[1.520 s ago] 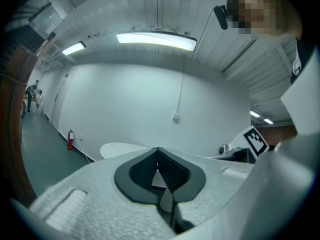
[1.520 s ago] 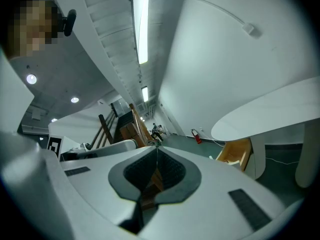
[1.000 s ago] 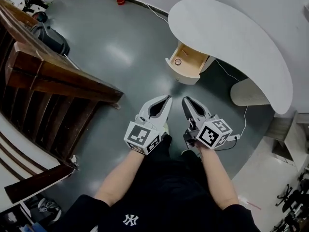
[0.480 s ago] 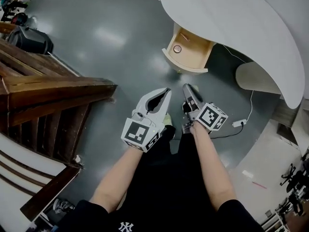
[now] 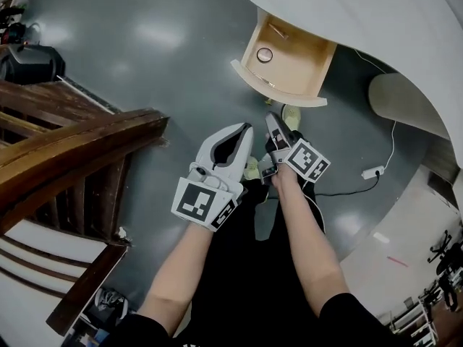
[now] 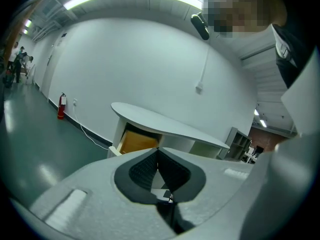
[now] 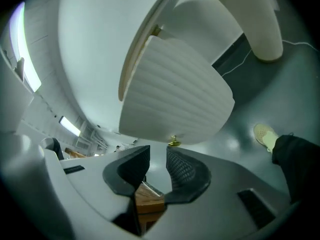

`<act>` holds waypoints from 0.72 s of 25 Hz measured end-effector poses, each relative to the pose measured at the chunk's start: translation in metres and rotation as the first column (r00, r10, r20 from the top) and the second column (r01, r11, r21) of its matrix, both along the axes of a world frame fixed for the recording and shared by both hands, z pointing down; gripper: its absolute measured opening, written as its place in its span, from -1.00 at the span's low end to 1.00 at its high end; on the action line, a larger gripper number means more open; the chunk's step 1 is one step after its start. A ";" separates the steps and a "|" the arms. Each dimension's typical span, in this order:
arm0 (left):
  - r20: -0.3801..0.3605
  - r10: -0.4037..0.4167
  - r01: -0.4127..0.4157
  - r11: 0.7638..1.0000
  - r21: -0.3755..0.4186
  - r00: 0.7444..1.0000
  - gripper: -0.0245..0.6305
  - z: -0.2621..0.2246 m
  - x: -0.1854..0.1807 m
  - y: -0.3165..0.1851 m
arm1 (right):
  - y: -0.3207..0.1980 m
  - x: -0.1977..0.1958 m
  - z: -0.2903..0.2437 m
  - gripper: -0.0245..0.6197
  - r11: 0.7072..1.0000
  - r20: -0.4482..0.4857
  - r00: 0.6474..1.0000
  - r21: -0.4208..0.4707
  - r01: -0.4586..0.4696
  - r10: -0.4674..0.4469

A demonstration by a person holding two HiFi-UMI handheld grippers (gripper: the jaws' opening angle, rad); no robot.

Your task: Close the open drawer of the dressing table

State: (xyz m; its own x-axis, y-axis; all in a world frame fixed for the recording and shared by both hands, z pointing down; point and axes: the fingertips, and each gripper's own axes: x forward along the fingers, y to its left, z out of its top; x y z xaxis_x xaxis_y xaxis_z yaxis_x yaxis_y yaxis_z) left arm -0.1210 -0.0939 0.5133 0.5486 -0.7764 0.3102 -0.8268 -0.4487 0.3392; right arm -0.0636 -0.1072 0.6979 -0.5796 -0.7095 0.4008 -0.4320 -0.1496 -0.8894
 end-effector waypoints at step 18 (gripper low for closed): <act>-0.023 -0.002 0.001 0.999 -0.036 1.000 -0.90 0.057 0.020 -0.022 | -0.034 0.000 0.051 -0.56 0.991 0.207 0.969 -0.018 -0.130 0.131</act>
State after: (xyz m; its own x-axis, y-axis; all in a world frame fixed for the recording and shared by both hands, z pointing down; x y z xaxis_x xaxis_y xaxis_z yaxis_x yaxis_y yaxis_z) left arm -0.1010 -0.1160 0.5700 0.5545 -0.7660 0.3253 -0.8194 -0.4343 0.3740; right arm -0.0635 -0.1409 0.7493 -0.5527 -0.7833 0.2844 -0.2143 -0.1961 -0.9569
